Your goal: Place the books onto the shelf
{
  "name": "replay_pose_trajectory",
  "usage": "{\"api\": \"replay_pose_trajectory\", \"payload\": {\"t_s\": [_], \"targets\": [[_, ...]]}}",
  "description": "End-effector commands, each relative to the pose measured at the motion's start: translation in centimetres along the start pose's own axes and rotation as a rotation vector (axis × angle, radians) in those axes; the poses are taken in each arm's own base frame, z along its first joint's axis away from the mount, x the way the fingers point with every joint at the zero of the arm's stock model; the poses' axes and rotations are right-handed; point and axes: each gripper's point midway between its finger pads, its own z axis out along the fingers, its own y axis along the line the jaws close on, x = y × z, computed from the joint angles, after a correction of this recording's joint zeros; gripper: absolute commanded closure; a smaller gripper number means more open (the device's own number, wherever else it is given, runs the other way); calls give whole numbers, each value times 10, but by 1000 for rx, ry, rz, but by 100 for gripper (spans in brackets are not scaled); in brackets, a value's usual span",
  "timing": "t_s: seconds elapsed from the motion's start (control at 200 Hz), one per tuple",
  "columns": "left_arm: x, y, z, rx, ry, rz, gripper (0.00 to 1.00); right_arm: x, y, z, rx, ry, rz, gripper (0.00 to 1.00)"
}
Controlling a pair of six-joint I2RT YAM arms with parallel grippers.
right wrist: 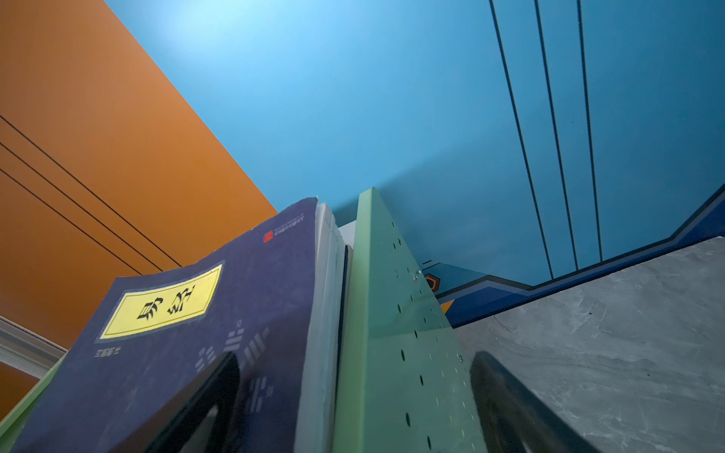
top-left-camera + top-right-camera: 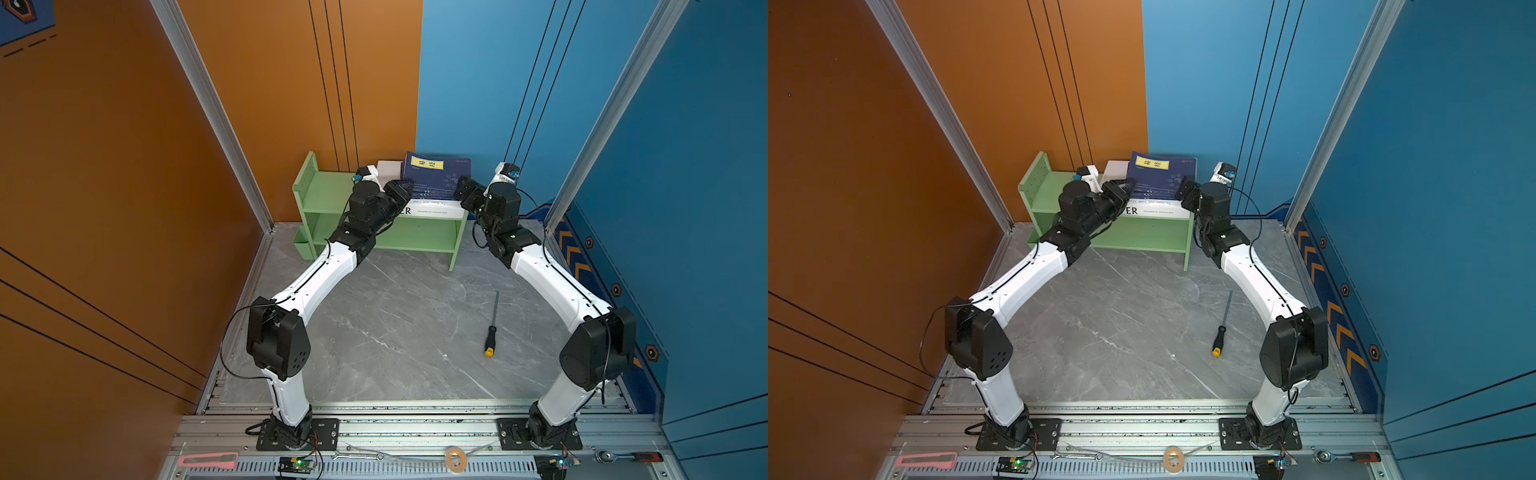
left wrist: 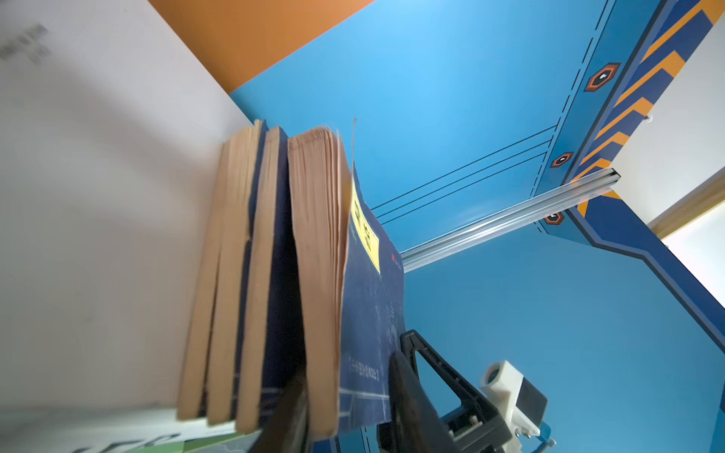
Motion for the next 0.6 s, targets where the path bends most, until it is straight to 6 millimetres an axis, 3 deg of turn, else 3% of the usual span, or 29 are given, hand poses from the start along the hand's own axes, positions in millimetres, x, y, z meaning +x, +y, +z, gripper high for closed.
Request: {"api": "replay_pose_trajectory", "payload": {"t_s": [0.0,0.25,0.461,0.596], "targets": [[-30,-10,-22,-4,-59,55,65,3,-7,2,31,15,-21,5],[-51,9,-48,-72,-62,186,59,-26,8,-13,-17,-50,4,2],[-44,-14,-64,25,39,473,54,-49,50,-20,-209,-89,-40,0],[-40,-9,-69,69,101,590,54,-64,62,-28,-298,-154,-45,0]]}}
